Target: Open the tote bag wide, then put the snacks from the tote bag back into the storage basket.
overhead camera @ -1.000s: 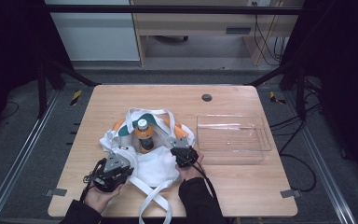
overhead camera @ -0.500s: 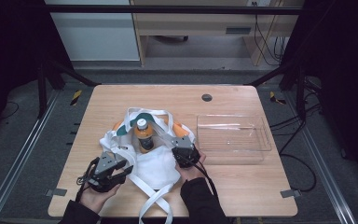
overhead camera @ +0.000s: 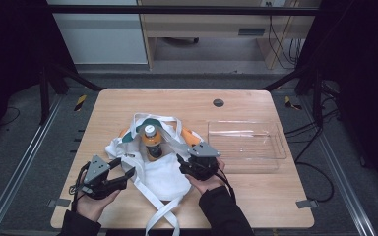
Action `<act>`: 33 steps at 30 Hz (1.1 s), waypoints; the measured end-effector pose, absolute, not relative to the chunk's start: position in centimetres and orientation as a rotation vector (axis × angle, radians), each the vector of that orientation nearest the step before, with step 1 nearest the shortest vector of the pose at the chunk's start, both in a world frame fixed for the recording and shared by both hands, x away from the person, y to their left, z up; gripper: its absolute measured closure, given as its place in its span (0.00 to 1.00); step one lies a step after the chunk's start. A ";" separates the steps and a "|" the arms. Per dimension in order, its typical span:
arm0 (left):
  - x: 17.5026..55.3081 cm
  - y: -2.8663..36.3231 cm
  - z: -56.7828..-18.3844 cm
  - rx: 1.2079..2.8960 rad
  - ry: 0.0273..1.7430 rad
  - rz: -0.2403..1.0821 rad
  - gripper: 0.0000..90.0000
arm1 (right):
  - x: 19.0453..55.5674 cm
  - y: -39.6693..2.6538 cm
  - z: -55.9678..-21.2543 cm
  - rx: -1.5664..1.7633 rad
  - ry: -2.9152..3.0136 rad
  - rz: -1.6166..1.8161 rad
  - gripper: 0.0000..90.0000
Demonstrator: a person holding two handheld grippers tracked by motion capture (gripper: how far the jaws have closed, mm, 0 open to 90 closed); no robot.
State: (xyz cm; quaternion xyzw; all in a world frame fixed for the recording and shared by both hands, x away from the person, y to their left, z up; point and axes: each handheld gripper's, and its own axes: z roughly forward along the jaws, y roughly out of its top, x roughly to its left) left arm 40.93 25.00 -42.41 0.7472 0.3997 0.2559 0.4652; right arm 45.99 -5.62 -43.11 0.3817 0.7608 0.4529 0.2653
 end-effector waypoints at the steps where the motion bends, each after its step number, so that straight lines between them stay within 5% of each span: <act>1: 41.0 25.2 -42.3 1.828 0.981 0.633 0.40 | 45.8 -5.9 -43.0 1.026 2.065 1.238 0.38; 6: 41.4 25.8 -41.9 1.795 0.994 0.631 0.36 | 44.4 -7.5 -42.7 0.985 2.082 1.293 0.30; 33: 44.1 25.5 -39.3 1.750 0.991 0.645 0.30 | 40.4 -16.3 -44.4 1.055 2.089 1.226 0.23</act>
